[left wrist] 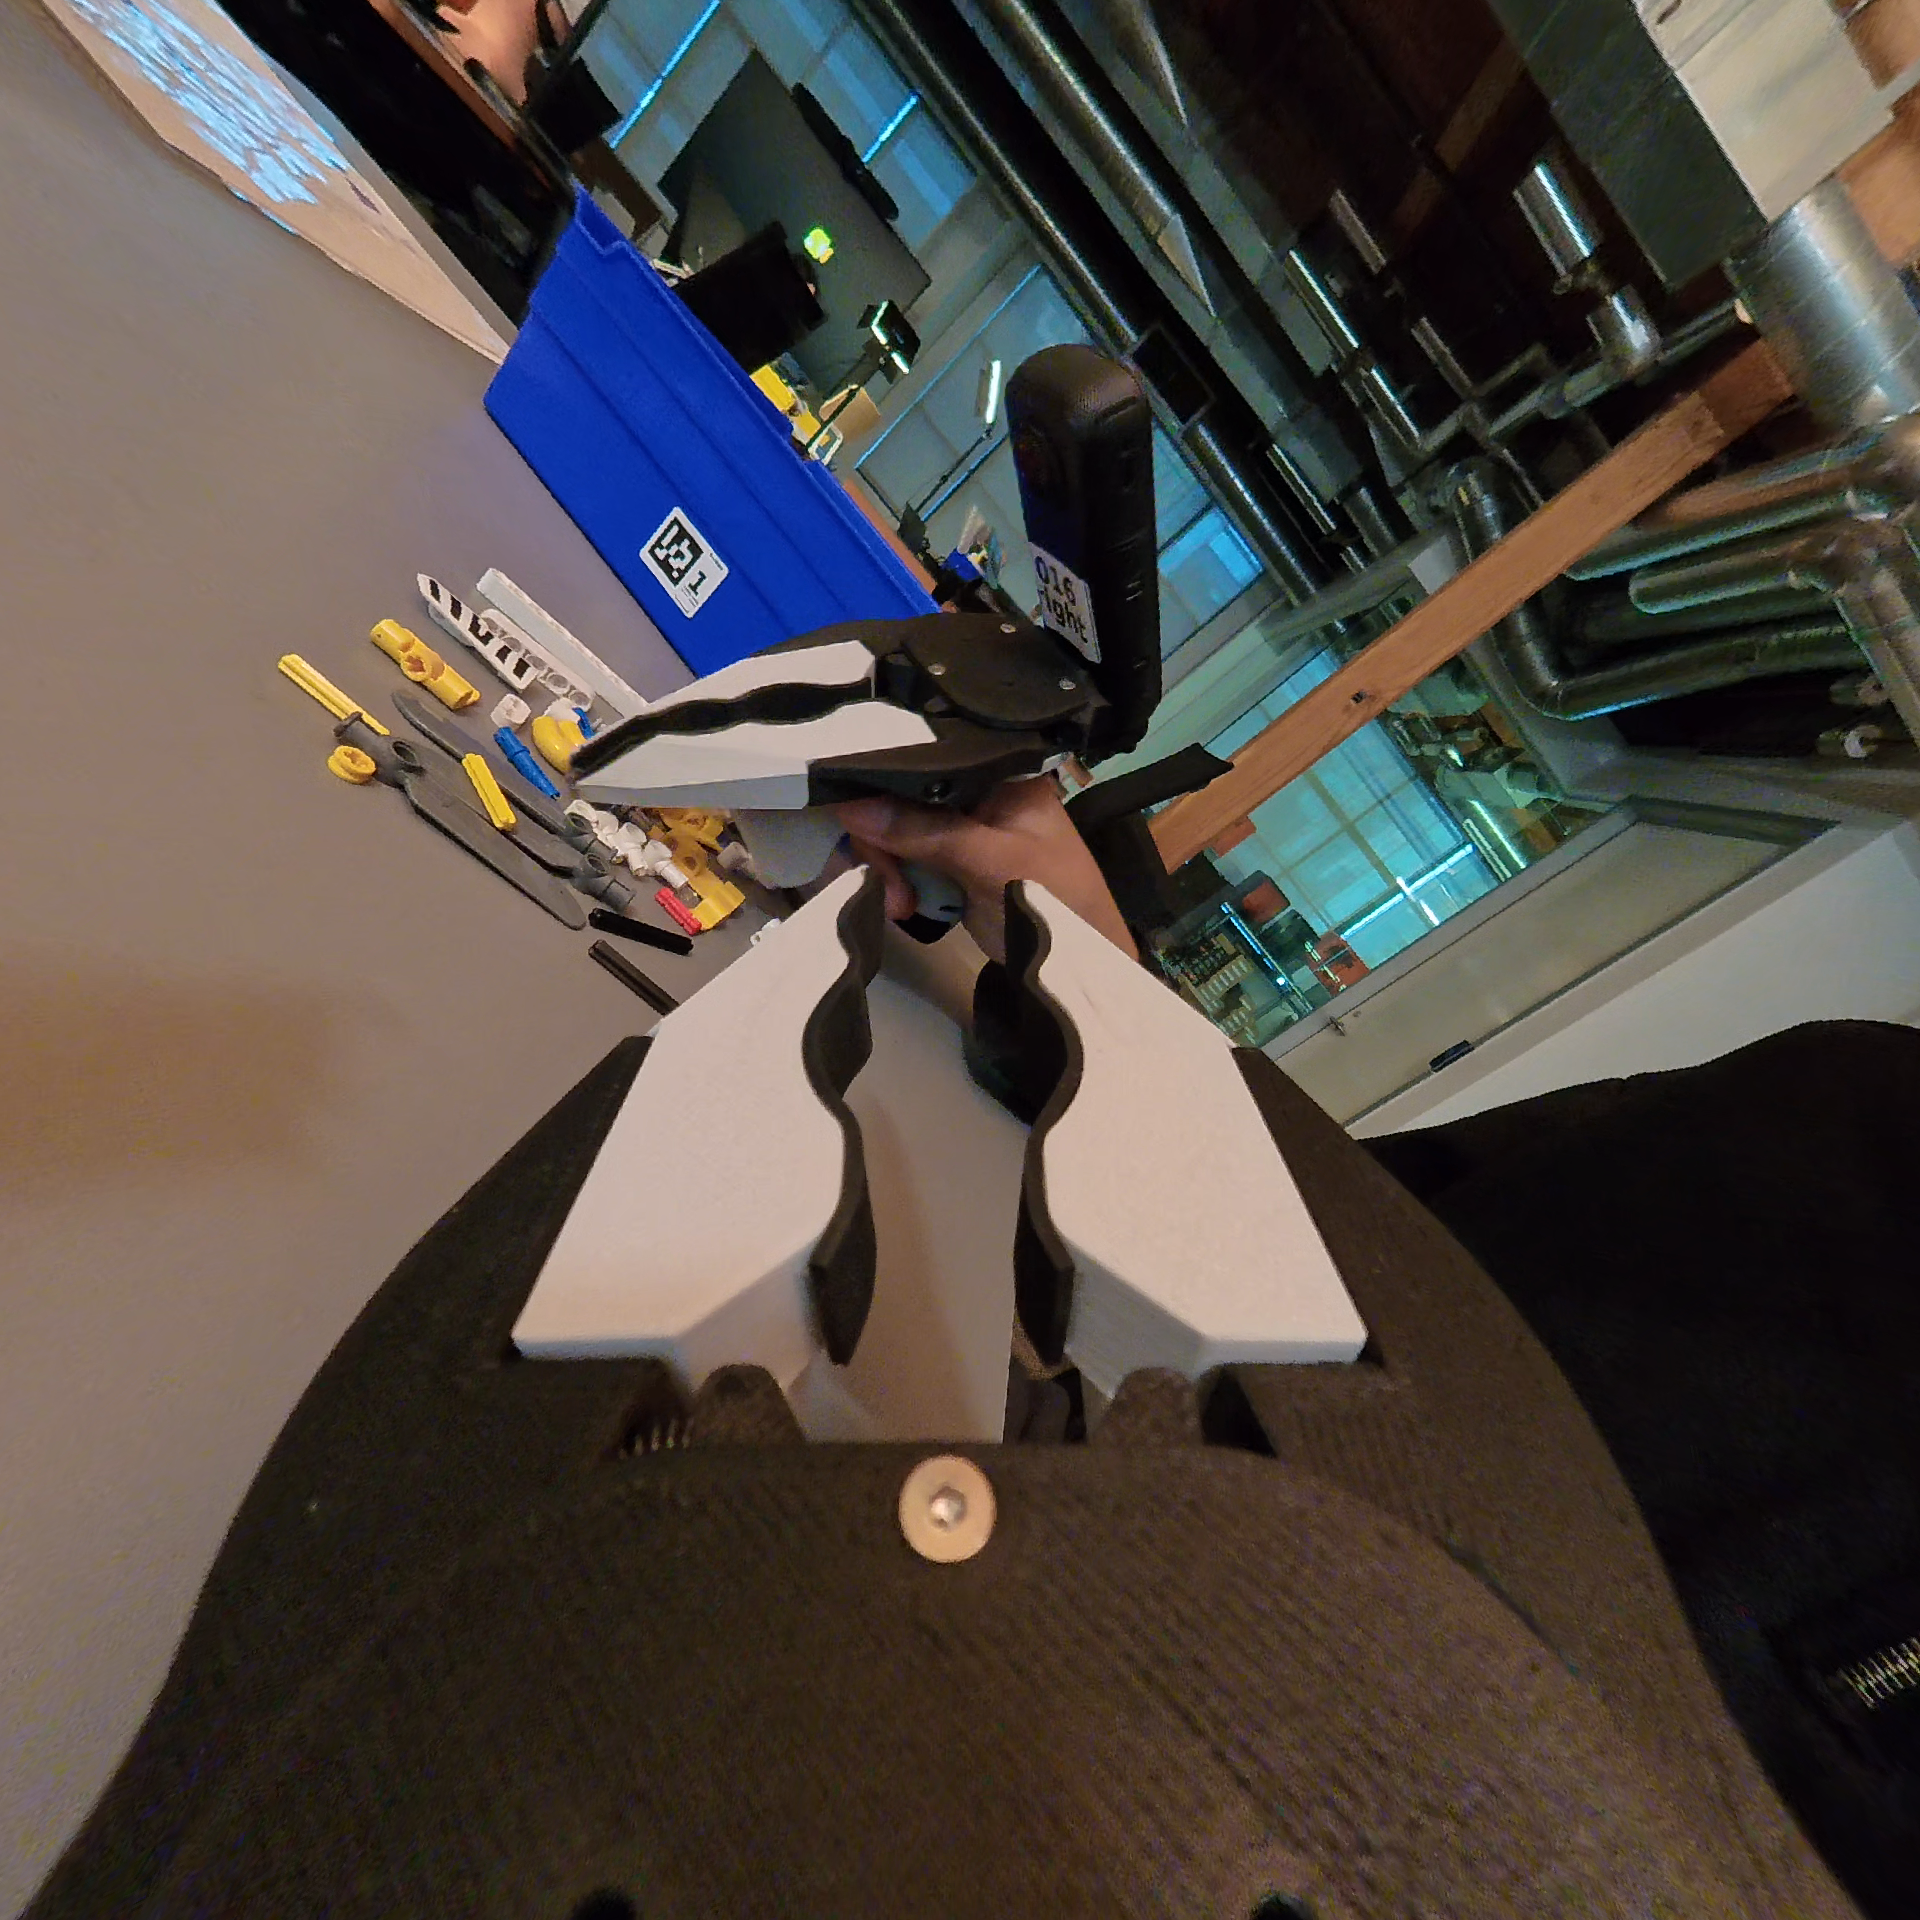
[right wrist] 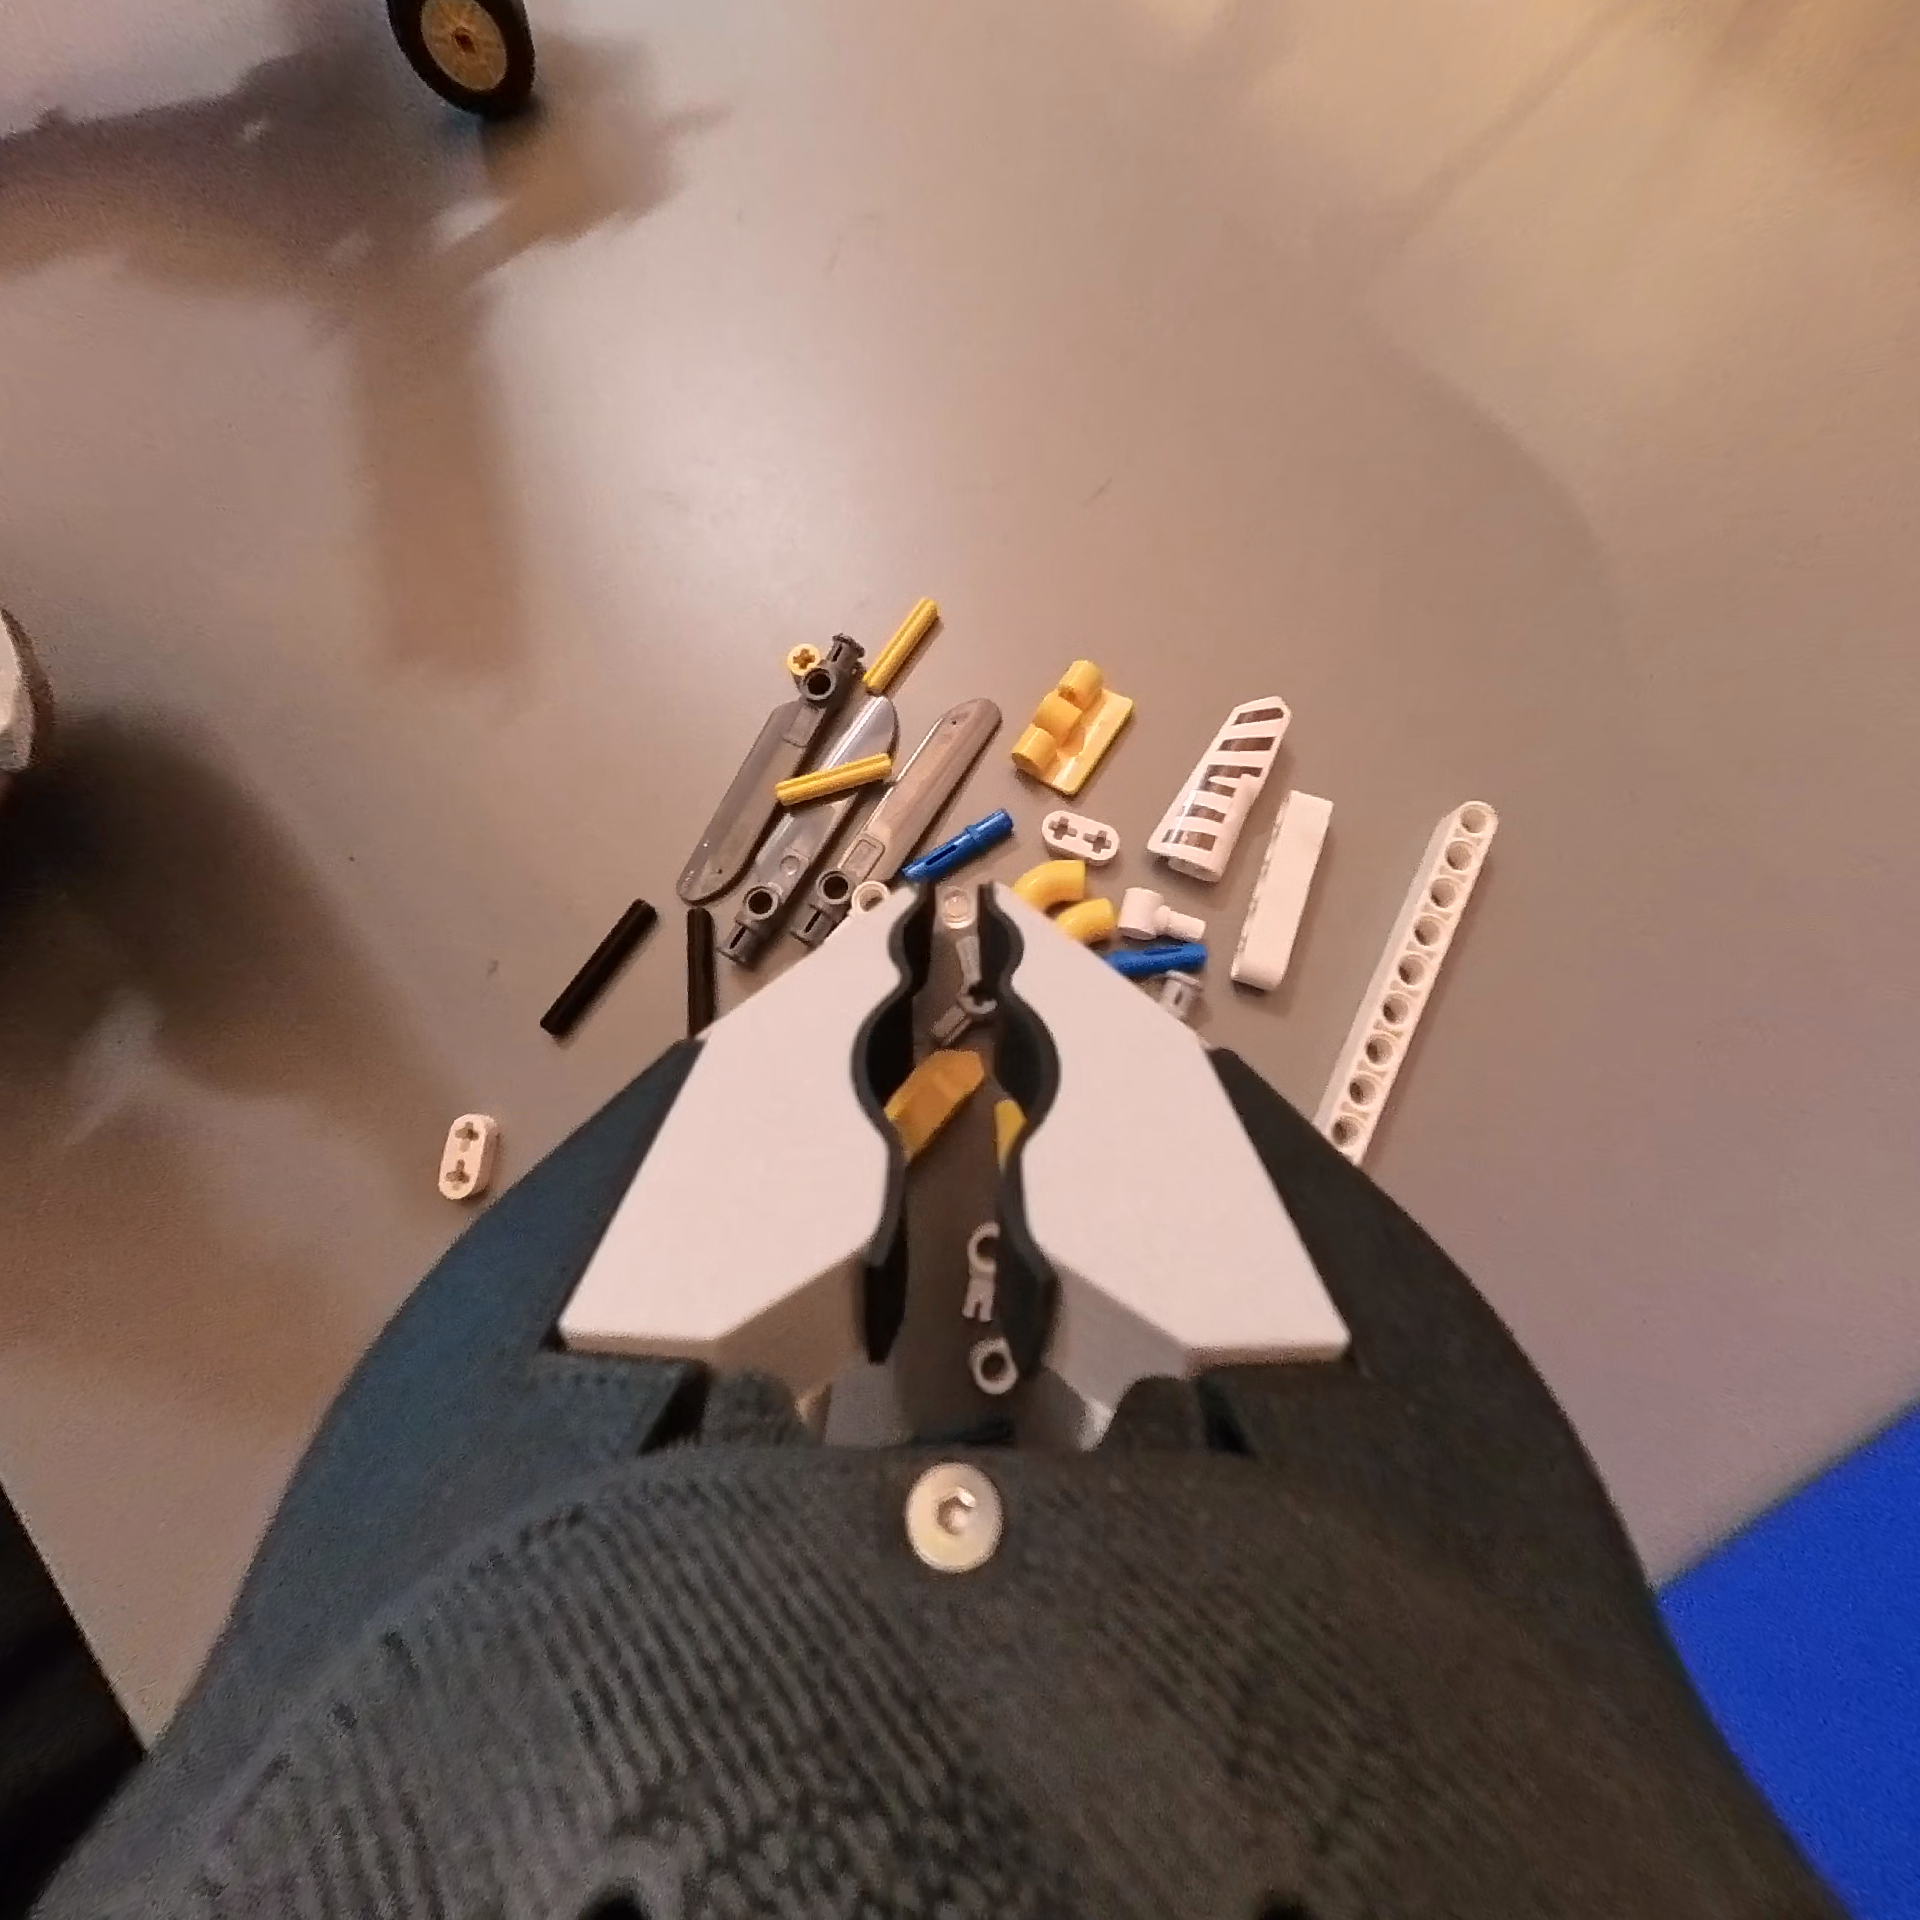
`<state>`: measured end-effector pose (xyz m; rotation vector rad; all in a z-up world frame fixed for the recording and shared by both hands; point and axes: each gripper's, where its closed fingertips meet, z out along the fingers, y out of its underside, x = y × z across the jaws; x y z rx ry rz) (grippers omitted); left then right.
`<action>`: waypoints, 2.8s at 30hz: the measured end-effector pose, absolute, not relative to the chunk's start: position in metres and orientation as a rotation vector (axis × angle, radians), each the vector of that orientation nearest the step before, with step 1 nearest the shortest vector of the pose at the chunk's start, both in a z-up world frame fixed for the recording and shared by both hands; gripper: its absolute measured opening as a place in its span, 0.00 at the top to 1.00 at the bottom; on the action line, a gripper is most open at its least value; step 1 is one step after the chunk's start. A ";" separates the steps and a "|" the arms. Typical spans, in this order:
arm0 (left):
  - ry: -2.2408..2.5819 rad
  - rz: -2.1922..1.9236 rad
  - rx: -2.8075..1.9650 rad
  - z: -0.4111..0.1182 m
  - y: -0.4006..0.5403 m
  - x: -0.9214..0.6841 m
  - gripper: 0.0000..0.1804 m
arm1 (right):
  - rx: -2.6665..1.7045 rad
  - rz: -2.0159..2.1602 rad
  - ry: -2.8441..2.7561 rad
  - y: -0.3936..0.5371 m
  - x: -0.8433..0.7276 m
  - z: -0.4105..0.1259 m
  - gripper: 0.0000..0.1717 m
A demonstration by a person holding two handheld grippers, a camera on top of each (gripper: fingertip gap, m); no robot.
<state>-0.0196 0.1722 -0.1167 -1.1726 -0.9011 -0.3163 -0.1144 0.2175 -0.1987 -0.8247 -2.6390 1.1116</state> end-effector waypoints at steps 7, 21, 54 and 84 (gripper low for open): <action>-0.899 -0.318 -1.170 -0.116 0.172 -0.019 0.90 | -0.891 1.441 -2.486 0.213 -0.120 -0.156 0.91; -0.899 -0.317 -1.170 -0.116 0.172 -0.020 0.90 | -0.653 1.219 -2.605 0.185 -0.105 -0.189 0.84; -0.896 -0.319 -1.160 -0.115 0.171 -0.019 0.90 | -0.764 1.214 -2.498 0.209 -0.129 -0.177 0.88; -0.896 -0.320 -1.160 -0.115 0.171 -0.019 0.90 | -0.794 1.128 -2.485 0.209 -0.138 -0.191 0.88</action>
